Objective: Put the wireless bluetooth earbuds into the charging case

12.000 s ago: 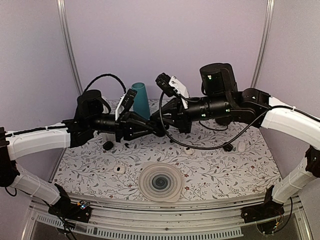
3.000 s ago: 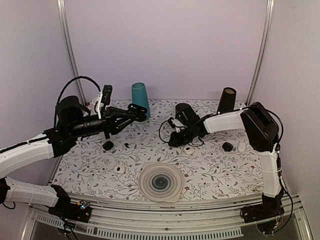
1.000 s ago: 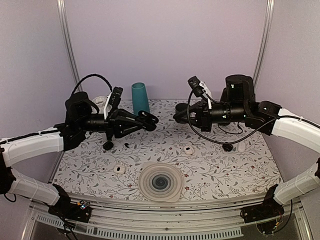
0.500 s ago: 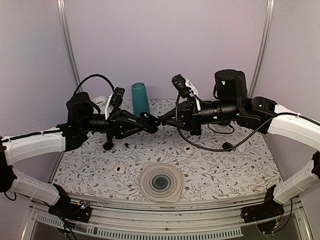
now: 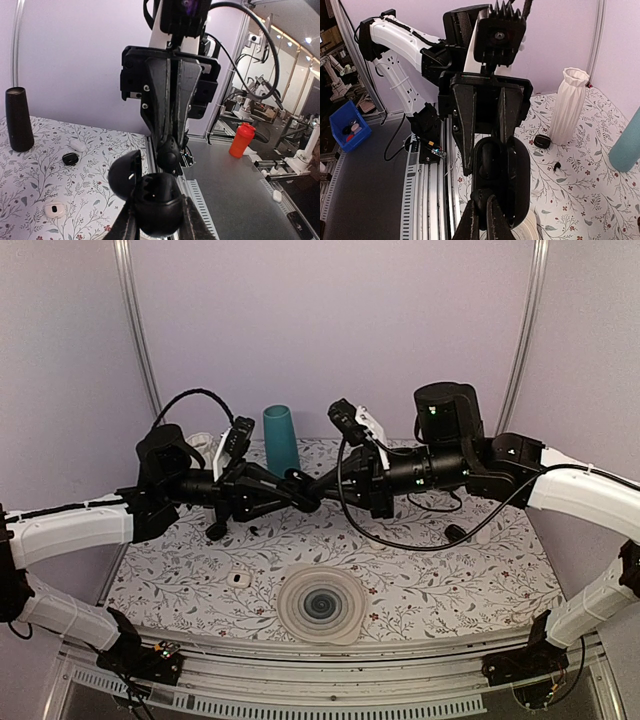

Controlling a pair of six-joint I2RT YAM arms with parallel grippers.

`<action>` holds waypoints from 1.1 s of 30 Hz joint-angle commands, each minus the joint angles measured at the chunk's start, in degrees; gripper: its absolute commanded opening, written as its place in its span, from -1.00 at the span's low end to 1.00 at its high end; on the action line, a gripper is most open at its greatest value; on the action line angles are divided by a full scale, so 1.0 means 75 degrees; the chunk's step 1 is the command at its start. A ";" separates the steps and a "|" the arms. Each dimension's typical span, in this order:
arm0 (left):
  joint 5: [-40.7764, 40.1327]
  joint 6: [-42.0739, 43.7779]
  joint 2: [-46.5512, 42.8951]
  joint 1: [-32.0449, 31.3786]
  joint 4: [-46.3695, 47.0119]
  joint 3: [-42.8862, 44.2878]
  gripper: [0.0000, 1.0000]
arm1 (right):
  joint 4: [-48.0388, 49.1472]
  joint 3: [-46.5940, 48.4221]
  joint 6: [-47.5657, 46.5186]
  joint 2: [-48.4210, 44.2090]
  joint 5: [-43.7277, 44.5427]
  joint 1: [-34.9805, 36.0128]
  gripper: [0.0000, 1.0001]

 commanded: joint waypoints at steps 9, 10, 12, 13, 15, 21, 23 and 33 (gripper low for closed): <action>0.0190 -0.0017 0.0002 -0.0192 0.0073 0.0416 -1.00 | -0.0265 0.0373 -0.0241 0.0219 0.0356 0.0124 -0.92; 0.0191 -0.0015 0.0014 -0.0204 0.0064 0.0427 -1.00 | -0.0270 0.0385 -0.0250 0.0228 0.0365 0.0136 -0.92; 0.0182 -0.0015 0.0000 -0.0207 0.0047 0.0441 -1.00 | -0.0299 0.0416 -0.0265 0.0266 0.0371 0.0160 -0.92; 0.0174 -0.0015 -0.0011 -0.0208 0.0046 0.0441 -1.00 | -0.0327 0.0438 -0.0276 0.0294 0.0390 0.0171 -0.92; 0.0142 -0.0020 -0.0031 -0.0218 0.0057 0.0441 -1.00 | -0.0401 0.0488 -0.0307 0.0355 0.0417 0.0193 -0.93; -0.0119 0.0021 -0.0177 -0.0207 0.0070 0.0395 -1.00 | -0.0519 0.0540 -0.0373 0.0421 0.0529 0.0226 -0.91; -0.0164 0.0032 -0.0204 -0.0217 0.0060 0.0394 -1.00 | -0.0536 0.0552 -0.0384 0.0419 0.0593 0.0233 -0.90; -0.0284 0.0140 -0.0264 -0.0208 -0.0102 0.0343 -1.00 | -0.0482 0.0587 -0.0364 0.0295 0.0766 0.0233 -0.73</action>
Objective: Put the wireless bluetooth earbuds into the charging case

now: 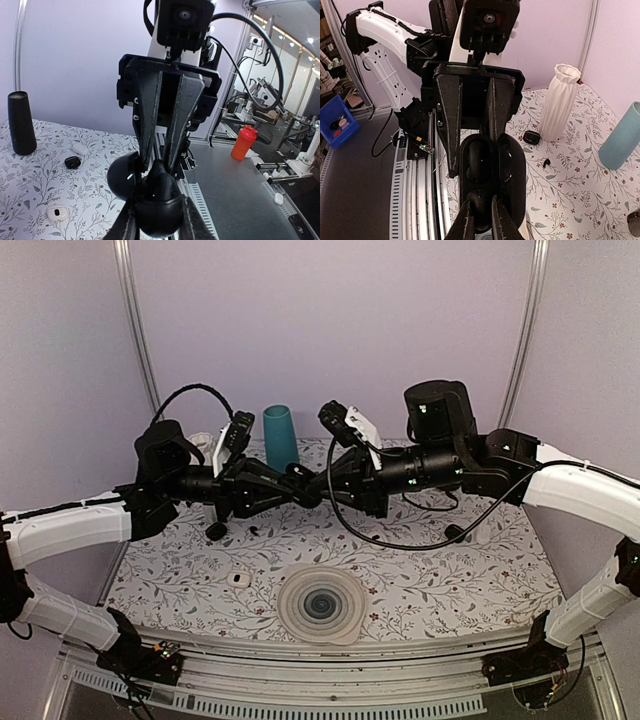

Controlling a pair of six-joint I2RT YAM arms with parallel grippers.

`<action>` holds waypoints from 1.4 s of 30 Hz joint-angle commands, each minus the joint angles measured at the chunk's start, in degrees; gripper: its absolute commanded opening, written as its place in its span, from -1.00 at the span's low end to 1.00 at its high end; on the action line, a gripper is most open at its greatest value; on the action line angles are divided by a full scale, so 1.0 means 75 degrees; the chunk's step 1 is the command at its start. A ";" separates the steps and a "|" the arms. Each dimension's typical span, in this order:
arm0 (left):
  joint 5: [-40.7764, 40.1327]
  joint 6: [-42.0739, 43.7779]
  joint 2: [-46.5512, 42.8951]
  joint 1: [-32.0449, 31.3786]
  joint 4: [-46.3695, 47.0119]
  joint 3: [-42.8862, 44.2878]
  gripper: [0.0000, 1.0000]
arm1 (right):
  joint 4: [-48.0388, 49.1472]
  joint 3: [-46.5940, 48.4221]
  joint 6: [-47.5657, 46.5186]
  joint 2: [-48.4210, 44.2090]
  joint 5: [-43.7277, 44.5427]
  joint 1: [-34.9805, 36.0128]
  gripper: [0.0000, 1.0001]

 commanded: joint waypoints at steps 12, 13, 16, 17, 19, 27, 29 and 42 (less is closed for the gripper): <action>-0.0380 0.0330 -0.0241 -0.0111 -0.0156 0.0122 -1.00 | 0.0060 0.0212 0.0061 -0.0241 0.0171 0.0070 -0.72; -0.0414 0.0340 -0.0239 -0.0109 -0.0169 0.0120 -1.00 | 0.0075 0.0211 0.0072 -0.0269 0.0163 0.0070 -0.72; -0.0491 0.0368 -0.0229 -0.0110 -0.0195 0.0109 -1.00 | 0.0128 0.0200 0.0101 -0.0367 0.0137 0.0071 -0.71; -0.0511 0.0369 -0.0229 -0.0093 -0.0201 0.0109 -1.00 | 0.0161 0.0183 0.0120 -0.0417 0.0124 0.0070 -0.71; -0.0535 0.0372 -0.0218 -0.0100 -0.0210 0.0109 -1.00 | 0.0235 0.0129 0.0170 -0.0516 0.0128 0.0070 -0.71; -0.0499 0.0382 -0.0244 -0.0104 -0.0236 0.0142 -1.00 | 0.0858 -0.0370 0.0644 -0.0910 -0.0352 -0.0298 -0.16; -0.0455 0.0370 -0.0250 -0.0102 -0.0220 0.0160 -1.00 | 0.1221 -0.0598 0.0986 -0.0958 -0.0926 -0.0564 -0.01; -0.0442 0.0333 -0.0495 -0.0123 -0.0222 0.0123 -1.00 | 0.2911 -0.1073 0.2679 -0.0246 -0.3376 -0.1120 0.62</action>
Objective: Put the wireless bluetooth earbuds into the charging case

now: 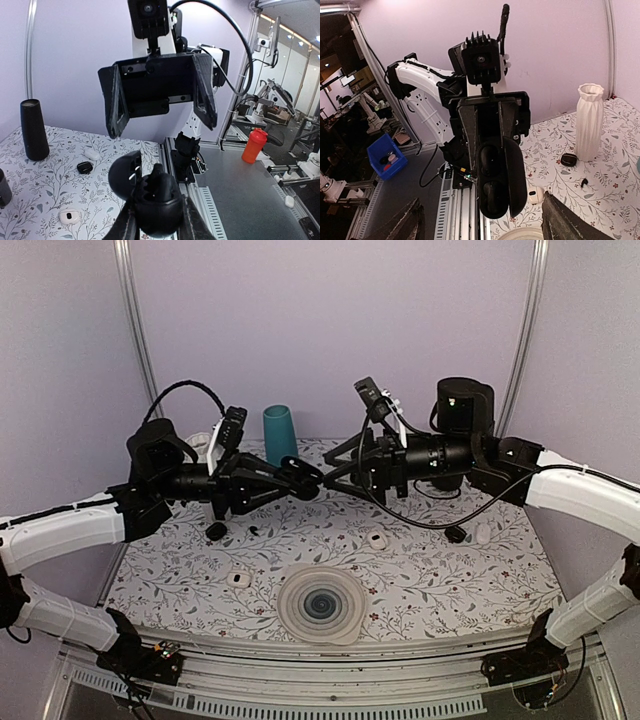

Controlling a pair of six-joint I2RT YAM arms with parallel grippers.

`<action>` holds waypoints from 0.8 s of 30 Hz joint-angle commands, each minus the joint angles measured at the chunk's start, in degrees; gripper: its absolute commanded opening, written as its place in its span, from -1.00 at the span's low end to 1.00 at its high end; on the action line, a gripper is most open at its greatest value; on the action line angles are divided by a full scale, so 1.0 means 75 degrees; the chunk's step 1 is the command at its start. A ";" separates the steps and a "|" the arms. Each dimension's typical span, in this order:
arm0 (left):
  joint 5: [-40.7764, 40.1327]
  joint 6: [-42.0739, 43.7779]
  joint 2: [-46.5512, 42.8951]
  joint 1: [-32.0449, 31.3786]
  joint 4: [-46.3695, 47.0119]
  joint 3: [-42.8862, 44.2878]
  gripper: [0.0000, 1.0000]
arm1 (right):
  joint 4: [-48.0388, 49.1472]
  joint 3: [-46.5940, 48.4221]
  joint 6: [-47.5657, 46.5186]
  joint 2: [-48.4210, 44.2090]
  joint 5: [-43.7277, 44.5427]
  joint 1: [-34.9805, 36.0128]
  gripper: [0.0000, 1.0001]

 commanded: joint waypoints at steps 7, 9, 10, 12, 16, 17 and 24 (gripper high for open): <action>-0.0089 0.0057 -0.0280 -0.0109 0.0010 0.0085 -1.00 | 0.0821 0.0182 0.0724 0.0606 -0.1574 0.0017 0.65; -0.0147 0.0057 -0.0264 -0.0109 0.0012 0.0074 -1.00 | 0.0931 0.0213 0.0799 0.0655 -0.1801 0.0028 0.63; -0.0171 0.0057 -0.0242 -0.0106 0.0009 0.0072 -1.00 | 0.0951 0.0228 0.0804 0.0678 -0.1860 0.0045 0.63; -0.0236 0.0052 -0.0197 -0.0105 -0.0026 0.0074 -1.00 | 0.0964 0.0258 0.0796 0.0673 -0.1958 0.0070 0.60; -0.0425 0.0081 -0.0141 -0.0099 -0.0142 0.0091 -1.00 | 0.1065 0.0205 0.0716 0.0533 -0.2036 0.0112 0.50; -0.0483 0.0081 -0.0143 -0.0097 -0.0149 0.0081 -1.00 | 0.1082 0.0186 0.0702 0.0491 -0.2033 0.0117 0.47; -0.0527 0.0069 -0.0140 -0.0096 -0.0156 0.0095 -1.00 | 0.0764 0.0150 0.0428 0.0383 -0.1551 0.0129 0.32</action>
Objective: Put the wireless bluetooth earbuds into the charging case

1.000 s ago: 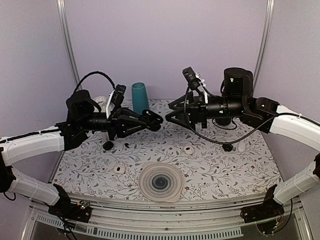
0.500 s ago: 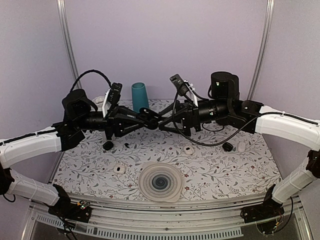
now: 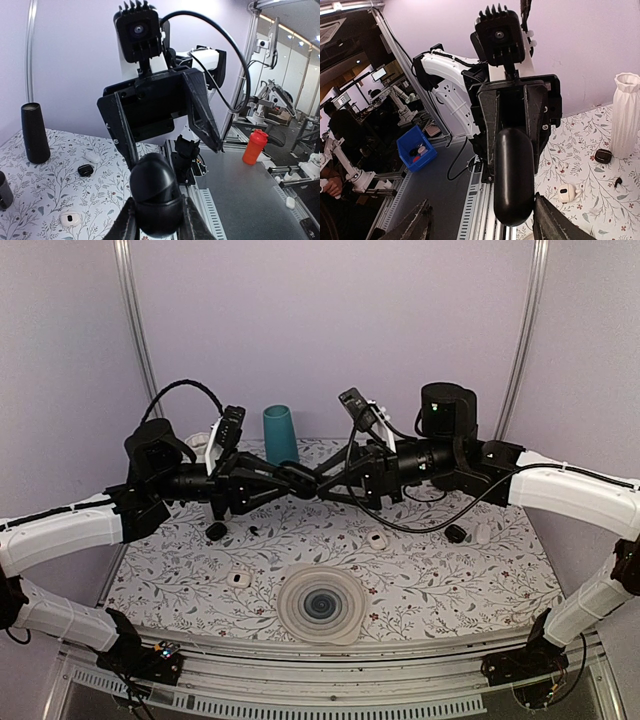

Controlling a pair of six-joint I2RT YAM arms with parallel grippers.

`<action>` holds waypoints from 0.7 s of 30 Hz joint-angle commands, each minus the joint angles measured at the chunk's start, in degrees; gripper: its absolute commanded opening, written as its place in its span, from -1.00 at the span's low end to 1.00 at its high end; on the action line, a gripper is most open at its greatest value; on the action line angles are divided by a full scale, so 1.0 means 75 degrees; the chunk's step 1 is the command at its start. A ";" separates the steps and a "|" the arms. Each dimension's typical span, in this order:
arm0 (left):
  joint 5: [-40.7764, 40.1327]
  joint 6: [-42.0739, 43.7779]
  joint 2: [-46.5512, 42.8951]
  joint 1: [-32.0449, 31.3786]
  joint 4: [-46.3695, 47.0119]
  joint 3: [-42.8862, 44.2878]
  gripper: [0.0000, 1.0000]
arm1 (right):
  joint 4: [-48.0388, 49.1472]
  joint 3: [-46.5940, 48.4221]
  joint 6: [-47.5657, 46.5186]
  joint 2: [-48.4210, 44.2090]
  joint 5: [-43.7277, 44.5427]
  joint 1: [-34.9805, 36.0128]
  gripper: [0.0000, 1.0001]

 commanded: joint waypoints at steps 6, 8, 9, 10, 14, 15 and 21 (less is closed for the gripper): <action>-0.0231 0.0017 0.0090 -0.0036 -0.0085 0.0140 -1.00 | 0.0034 0.0176 -0.0400 -0.0311 0.0522 0.0285 0.31; -0.0118 0.0001 0.0116 -0.0036 -0.0060 0.0152 -1.00 | 0.0018 0.0238 -0.0333 -0.0304 0.0864 0.0290 0.32; -0.0059 -0.0009 0.0117 -0.0036 -0.0048 0.0155 -1.00 | -0.0050 0.0283 -0.0299 -0.0310 0.1103 0.0286 0.32; -0.0006 -0.0016 0.0111 -0.0043 -0.0037 0.0155 -1.00 | -0.0097 0.0306 -0.0294 -0.0323 0.1347 0.0287 0.33; 0.0170 -0.0041 0.0094 -0.0045 -0.0007 0.0152 -1.00 | -0.0500 0.0432 -0.0408 -0.0384 0.2331 0.0277 0.38; 0.0198 -0.0048 0.0094 -0.0058 -0.0006 0.0154 -1.00 | -0.0602 0.0480 -0.0481 -0.0361 0.2401 0.0280 0.39; 0.0274 -0.0076 0.0146 -0.0071 0.0033 0.0190 -1.00 | -0.1093 0.0722 -0.0811 -0.0172 0.2554 0.0342 0.49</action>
